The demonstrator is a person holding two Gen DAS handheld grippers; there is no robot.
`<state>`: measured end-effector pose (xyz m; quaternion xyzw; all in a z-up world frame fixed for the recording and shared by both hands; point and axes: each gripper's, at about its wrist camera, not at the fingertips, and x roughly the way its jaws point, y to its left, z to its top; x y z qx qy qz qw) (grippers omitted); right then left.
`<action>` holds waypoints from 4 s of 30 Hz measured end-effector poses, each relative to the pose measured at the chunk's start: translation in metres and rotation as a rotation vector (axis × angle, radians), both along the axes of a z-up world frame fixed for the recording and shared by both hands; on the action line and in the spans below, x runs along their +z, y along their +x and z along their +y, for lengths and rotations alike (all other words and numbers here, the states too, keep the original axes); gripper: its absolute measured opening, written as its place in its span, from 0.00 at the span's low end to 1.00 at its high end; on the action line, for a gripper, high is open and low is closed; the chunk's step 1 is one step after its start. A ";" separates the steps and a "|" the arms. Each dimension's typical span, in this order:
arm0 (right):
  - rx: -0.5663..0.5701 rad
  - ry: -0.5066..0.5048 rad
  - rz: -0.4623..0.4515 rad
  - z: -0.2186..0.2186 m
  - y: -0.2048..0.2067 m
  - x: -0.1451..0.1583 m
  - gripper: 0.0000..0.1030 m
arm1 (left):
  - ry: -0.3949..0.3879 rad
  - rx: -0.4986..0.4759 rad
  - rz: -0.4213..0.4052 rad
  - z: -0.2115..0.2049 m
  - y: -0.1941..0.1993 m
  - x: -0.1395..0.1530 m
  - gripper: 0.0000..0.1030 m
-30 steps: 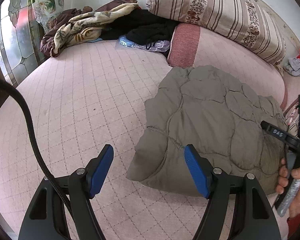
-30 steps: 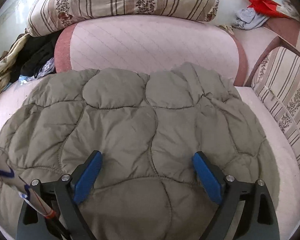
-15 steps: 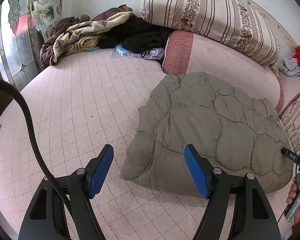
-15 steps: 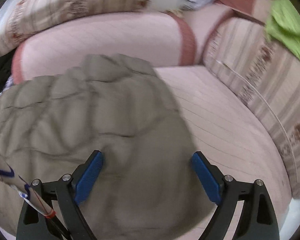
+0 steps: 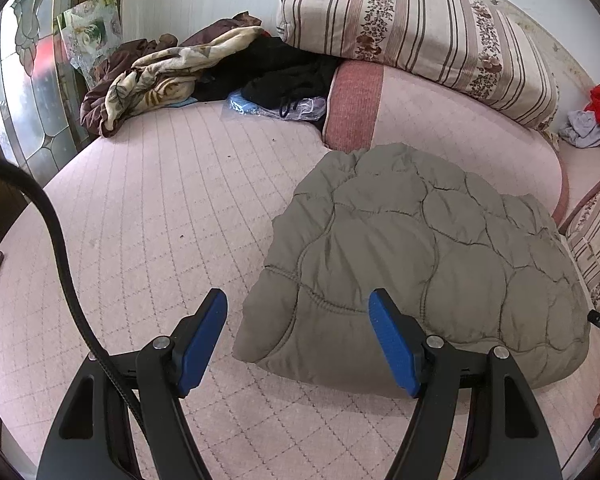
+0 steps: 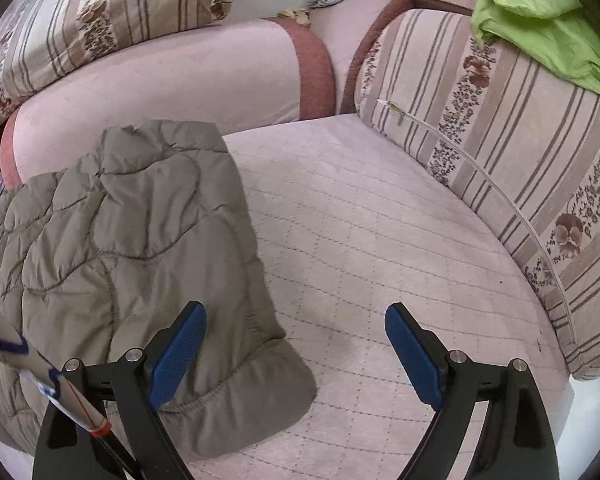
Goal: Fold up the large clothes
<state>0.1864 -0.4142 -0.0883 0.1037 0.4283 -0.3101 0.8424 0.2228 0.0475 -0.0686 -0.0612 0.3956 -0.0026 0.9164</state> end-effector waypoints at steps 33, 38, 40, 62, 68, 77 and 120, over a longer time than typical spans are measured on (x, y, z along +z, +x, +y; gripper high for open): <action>0.167 0.762 -0.058 -0.095 0.076 -0.088 1.00 | -0.765 -0.158 0.295 0.055 0.118 -0.110 0.93; 0.241 0.877 -0.073 -0.096 0.096 -0.103 1.00 | -0.832 -0.220 0.304 0.048 0.128 -0.116 0.99; 0.266 0.890 -0.073 -0.093 0.104 -0.105 1.00 | -0.785 -0.244 0.302 0.035 0.129 -0.111 0.99; 0.358 0.780 -0.033 -0.031 0.040 -0.057 0.45 | -0.537 -0.186 0.331 0.032 0.039 -0.073 0.60; 0.300 0.710 -0.027 -0.031 0.028 -0.059 0.60 | -0.460 -0.137 0.328 0.033 0.031 -0.075 0.74; 0.138 0.411 -0.082 -0.028 -0.009 -0.013 0.85 | -0.367 -0.135 0.306 0.052 0.012 -0.032 0.73; 0.575 0.099 -0.057 0.188 0.071 0.023 0.66 | -0.057 -0.020 0.147 0.018 -0.023 -0.034 0.77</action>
